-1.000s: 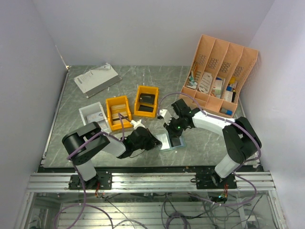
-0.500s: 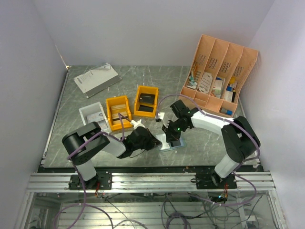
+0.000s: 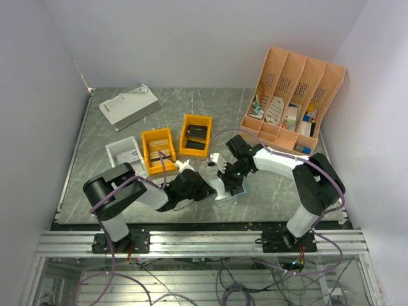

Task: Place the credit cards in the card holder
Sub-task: Insert the credit card into the card holder.

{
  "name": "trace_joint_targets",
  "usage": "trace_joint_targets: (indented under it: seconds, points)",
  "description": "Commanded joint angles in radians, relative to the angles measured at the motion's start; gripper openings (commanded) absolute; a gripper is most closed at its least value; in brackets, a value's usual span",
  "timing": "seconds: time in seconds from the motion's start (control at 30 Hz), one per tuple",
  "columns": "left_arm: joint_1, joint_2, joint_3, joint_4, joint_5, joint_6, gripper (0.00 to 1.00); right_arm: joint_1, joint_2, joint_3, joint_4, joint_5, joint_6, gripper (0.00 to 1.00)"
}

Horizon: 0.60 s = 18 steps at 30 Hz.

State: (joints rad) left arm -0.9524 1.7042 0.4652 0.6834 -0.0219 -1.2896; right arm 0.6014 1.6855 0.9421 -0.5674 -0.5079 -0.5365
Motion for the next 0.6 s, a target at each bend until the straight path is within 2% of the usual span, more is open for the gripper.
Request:
trace_joint_targets:
  seconds: [0.0, 0.57]
  points:
    - [0.007, 0.010, -0.007, -0.033, -0.001, 0.037, 0.07, -0.029, -0.019, 0.016, -0.064, 0.061, -0.063, 0.00]
    - [0.011, 0.004, 0.014, -0.059, 0.003, 0.059, 0.07, -0.095, -0.055, 0.035, -0.122, 0.011, -0.117, 0.00]
